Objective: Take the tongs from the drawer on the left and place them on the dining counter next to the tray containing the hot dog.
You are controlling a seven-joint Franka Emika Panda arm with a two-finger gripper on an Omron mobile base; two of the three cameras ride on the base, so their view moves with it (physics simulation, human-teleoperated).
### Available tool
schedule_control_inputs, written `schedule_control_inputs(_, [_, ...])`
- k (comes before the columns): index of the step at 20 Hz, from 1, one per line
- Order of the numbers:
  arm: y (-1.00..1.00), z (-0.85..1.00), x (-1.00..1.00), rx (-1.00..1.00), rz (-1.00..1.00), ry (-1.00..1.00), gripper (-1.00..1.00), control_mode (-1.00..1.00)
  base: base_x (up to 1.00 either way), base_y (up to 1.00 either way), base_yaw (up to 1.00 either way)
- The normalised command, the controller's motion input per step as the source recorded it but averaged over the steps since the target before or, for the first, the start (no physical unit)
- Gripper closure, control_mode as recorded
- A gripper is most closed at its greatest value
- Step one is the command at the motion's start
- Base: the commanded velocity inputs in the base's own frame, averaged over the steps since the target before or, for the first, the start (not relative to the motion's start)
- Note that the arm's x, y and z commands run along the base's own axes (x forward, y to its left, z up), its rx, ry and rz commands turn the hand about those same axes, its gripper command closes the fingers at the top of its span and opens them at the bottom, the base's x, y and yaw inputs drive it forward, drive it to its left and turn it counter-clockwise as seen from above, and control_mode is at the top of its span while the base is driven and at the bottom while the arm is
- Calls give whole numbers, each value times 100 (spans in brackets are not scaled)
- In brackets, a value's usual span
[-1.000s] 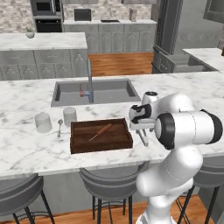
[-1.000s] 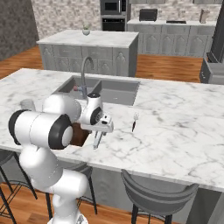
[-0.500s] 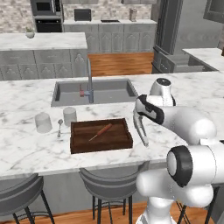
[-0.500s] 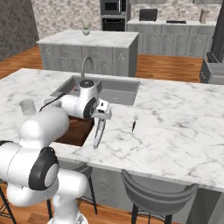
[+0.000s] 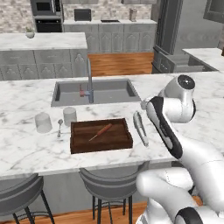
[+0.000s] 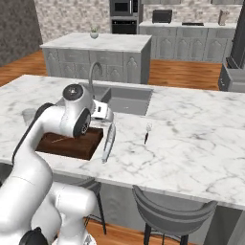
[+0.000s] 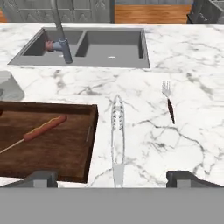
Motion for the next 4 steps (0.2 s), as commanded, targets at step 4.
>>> schedule_control_inputs(4, [2, 100, -75, 0, 0, -16, -100, -100, 0, 0, 0])
